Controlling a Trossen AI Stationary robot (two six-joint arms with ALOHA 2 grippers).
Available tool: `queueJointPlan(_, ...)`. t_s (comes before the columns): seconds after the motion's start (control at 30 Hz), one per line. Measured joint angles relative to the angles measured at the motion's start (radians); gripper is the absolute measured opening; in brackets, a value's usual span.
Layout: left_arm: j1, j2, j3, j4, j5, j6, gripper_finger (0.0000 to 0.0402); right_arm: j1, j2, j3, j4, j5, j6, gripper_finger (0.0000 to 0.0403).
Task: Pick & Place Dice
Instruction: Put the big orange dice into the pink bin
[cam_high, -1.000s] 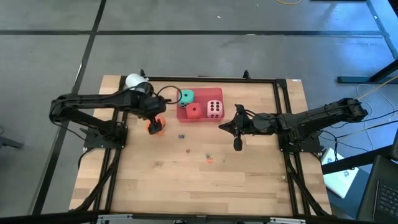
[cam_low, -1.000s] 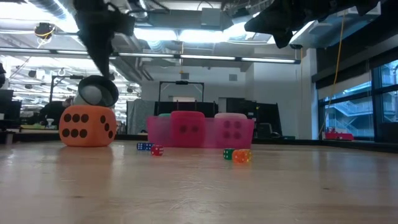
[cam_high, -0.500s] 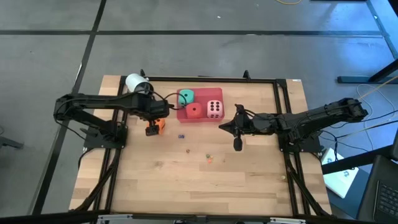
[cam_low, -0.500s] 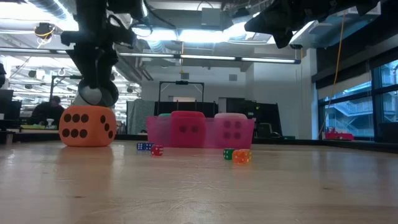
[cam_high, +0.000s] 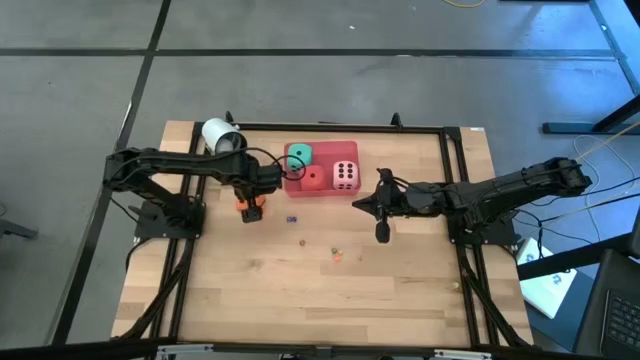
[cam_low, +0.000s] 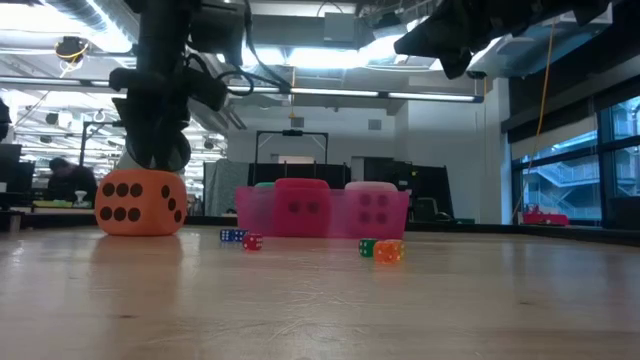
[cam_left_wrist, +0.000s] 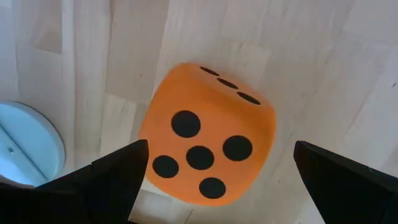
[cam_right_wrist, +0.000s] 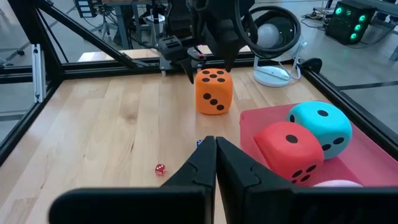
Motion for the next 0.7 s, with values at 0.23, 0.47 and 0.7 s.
queueJointPlan(0.23,0.0,0.0,0.0,-0.004,-0.123,0.177,0.04,0.0,0.0,0.0,-0.016,0.0,0.005,0.0011)
queueJointPlan(0.47,0.021,0.0,0.001,-0.006,-0.088,0.231,0.04,0.0,0.0,0.0,-0.017,0.0,0.013,0.0011)
queueJointPlan(0.7,0.067,0.0,0.001,-0.03,-0.005,0.233,0.04,0.0,0.0,0.0,-0.017,0.0,0.014,0.0011)
